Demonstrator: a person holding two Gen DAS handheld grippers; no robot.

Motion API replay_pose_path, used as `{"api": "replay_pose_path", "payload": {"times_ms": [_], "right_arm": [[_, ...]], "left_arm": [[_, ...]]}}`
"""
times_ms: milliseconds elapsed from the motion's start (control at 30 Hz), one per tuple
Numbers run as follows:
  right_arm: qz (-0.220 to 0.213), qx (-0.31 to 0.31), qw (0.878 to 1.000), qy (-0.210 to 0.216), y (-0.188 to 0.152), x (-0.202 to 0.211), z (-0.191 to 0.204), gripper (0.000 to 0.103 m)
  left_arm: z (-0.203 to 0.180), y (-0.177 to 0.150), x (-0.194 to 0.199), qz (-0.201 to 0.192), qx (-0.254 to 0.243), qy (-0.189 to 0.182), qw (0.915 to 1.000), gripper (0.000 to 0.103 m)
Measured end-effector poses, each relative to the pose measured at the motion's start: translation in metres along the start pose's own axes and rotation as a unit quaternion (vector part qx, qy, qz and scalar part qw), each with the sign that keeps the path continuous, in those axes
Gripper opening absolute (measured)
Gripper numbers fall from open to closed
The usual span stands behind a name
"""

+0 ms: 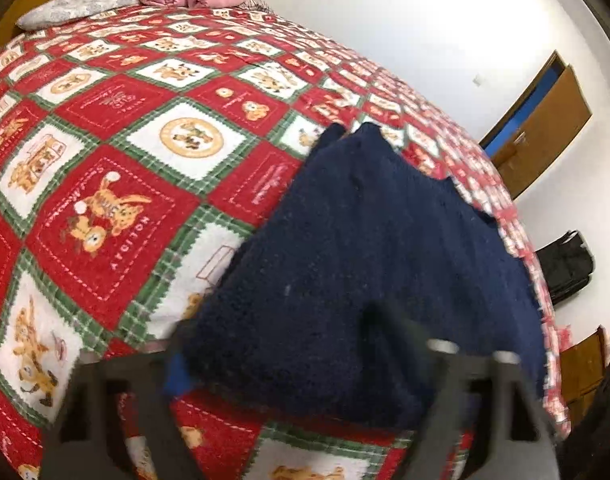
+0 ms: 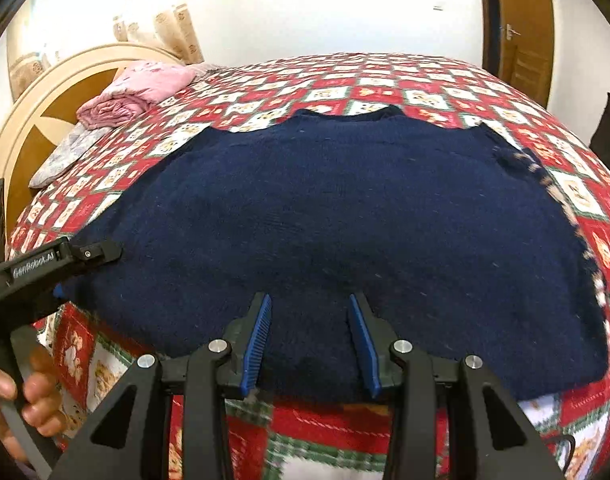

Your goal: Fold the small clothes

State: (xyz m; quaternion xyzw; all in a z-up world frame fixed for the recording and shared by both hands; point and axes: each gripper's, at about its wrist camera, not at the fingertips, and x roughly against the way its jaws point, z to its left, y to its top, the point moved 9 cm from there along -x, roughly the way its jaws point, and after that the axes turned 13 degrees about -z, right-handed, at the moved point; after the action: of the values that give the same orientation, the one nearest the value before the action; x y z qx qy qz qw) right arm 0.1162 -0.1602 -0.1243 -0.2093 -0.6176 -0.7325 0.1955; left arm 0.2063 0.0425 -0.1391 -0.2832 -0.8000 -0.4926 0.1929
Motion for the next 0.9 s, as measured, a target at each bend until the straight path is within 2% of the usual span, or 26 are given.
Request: {"api": "replay_pose_path", "payload": {"times_ms": [67,100,200,267,333,400,467,500,533,600,733,900], "right_arm": [[0.001,-0.002,1.0,0.002,0.0,0.002,-0.001,0.042],[0.0,-0.003,1.0,0.002,0.0,0.002,-0.001,0.042],[0.0,-0.023,1.0,0.018,0.004,0.005,-0.002,0.042],[0.0,-0.046,0.998,0.038,0.012,0.007,-0.005,0.042],[0.002,-0.054,0.997,0.052,0.023,0.006,-0.006,0.043],[0.01,-0.068,0.994,0.081,0.039,0.004,-0.003,0.049],[0.02,-0.097,0.987,0.126,0.057,0.002,0.003,0.064],[0.028,-0.111,0.982,0.149,0.067,0.0,0.009,0.068],[0.035,-0.121,0.978,0.169,0.077,-0.002,0.015,0.074],[0.054,-0.12,0.973,0.192,0.095,-0.012,0.033,0.074],[0.101,-0.067,0.969,0.217,0.12,-0.043,0.085,0.074],[0.201,-0.026,0.95,0.238,0.119,-0.097,0.153,0.074]], "left_arm": [[-0.004,-0.002,-0.005,0.018,0.018,-0.024,0.9994,0.042],[-0.007,-0.003,-0.008,0.022,0.016,-0.025,0.9993,0.042],[-0.011,-0.004,-0.008,0.014,0.005,-0.021,0.9997,0.035],[-0.015,-0.003,-0.004,0.011,0.011,-0.033,0.9993,0.029],[-0.019,0.003,0.006,-0.012,0.006,-0.037,0.9992,0.028],[-0.031,0.01,0.014,-0.039,-0.015,-0.046,0.9981,0.028],[-0.042,0.012,0.02,-0.053,-0.03,-0.061,0.9963,0.028],[-0.045,0.013,0.02,-0.058,-0.034,-0.063,0.9957,0.028],[-0.047,0.013,0.021,-0.063,-0.039,-0.064,0.9952,0.028],[-0.05,0.011,0.023,-0.075,-0.048,-0.064,0.994,0.028],[-0.054,0.01,0.026,-0.096,-0.064,-0.06,0.9915,0.028],[-0.055,0.011,0.029,-0.117,-0.062,-0.064,0.9892,0.028]]}}
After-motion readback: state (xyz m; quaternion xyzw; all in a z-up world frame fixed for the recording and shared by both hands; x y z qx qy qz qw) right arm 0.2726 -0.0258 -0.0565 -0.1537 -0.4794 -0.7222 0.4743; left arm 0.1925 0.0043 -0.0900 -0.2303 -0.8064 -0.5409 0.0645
